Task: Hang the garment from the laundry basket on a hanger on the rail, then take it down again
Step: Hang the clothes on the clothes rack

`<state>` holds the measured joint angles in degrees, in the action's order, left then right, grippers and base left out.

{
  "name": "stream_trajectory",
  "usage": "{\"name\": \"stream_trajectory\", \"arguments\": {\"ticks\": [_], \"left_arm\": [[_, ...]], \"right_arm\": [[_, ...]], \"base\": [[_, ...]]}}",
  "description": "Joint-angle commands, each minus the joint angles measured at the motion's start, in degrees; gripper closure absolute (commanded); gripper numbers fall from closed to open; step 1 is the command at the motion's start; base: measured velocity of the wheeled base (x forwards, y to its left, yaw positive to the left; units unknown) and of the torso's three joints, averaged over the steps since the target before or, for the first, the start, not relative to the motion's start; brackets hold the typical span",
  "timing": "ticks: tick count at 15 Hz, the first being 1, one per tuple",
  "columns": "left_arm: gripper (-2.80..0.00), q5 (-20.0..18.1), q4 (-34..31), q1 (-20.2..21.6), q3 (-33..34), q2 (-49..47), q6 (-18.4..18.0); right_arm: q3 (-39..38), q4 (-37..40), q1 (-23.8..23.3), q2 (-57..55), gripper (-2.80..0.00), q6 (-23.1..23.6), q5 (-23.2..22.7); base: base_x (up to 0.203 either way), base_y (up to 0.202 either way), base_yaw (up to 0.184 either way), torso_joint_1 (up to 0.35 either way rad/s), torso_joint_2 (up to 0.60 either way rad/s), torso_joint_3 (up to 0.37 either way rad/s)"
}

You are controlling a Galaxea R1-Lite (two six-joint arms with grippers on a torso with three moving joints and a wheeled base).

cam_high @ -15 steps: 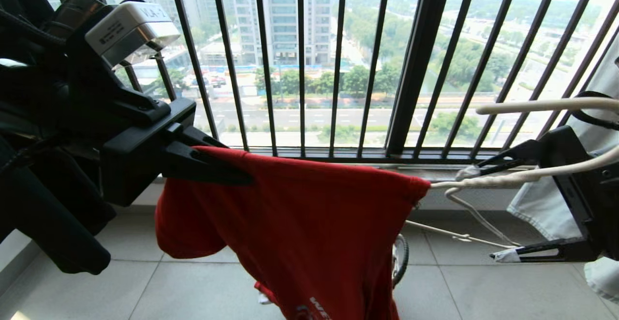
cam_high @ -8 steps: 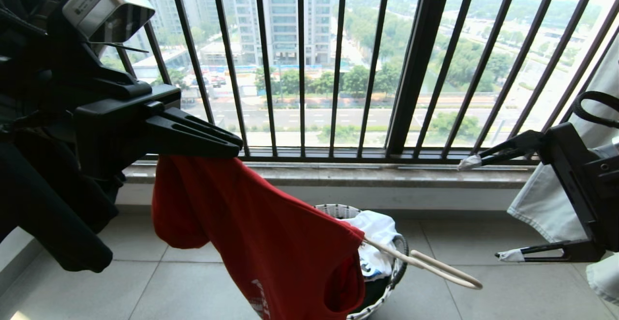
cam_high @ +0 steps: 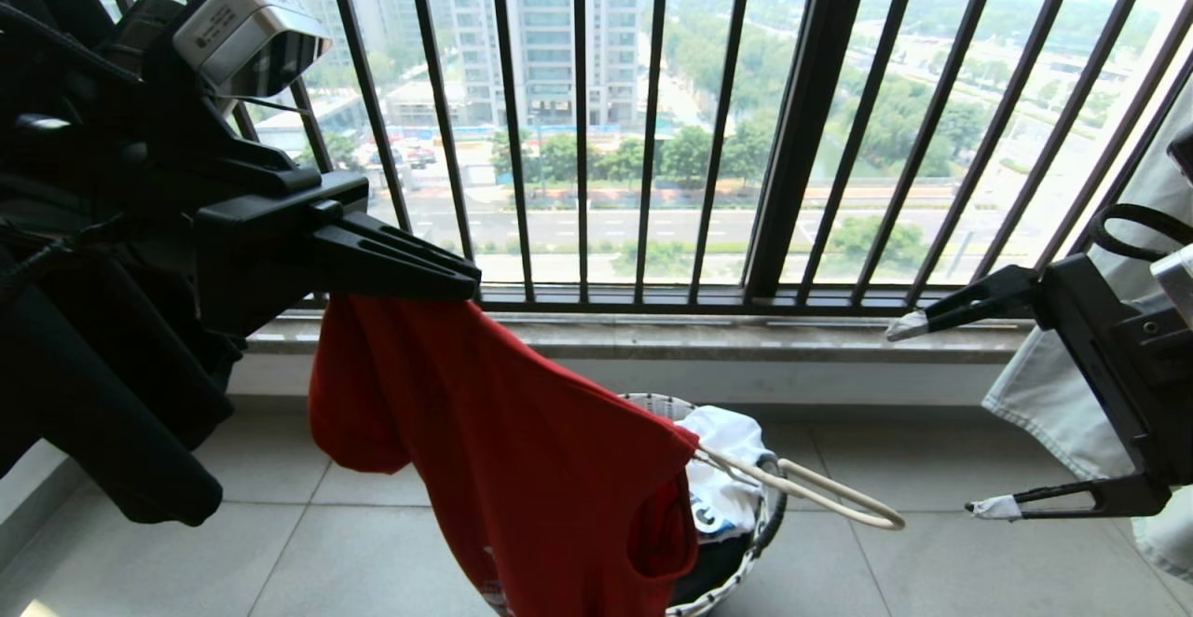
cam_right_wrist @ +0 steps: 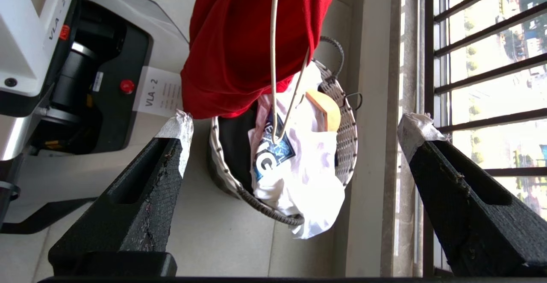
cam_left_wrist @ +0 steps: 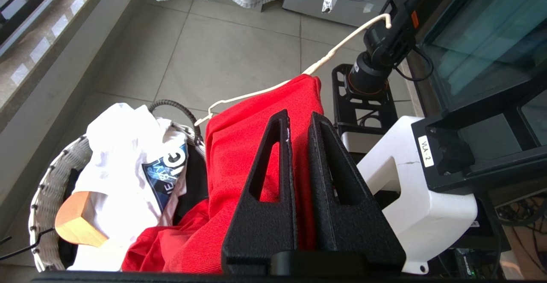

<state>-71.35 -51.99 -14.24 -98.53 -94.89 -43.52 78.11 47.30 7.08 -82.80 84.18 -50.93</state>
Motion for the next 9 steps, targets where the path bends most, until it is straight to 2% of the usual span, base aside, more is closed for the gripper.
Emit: {"name": "stream_trajectory", "arguments": {"ticks": [1, 7, 9], "left_arm": [[0.0, -0.4, -0.3, 0.0, -0.4, -0.3, -0.2], [0.0, -0.4, -0.3, 0.3, -0.6, 0.1, -0.2], [0.0, -0.4, -0.2, 0.8, -0.7, 0.1, -0.2]], "right_arm": [[0.1, 0.3, -0.5, -2.0, -2.8, 0.4, -1.0], [-1.0, 0.3, -0.2, -7.5, -2.8, -0.7, -3.1], [-0.9, 0.3, 0.5, -9.6, -2.8, -2.8, -3.3]], "base": [[0.0, 0.0, 0.0, 0.0, 0.0, 0.0], [0.0, 0.0, 0.0, 0.0, 0.0, 0.0], [0.0, 0.0, 0.0, 0.0, 0.0, 0.0]]}}
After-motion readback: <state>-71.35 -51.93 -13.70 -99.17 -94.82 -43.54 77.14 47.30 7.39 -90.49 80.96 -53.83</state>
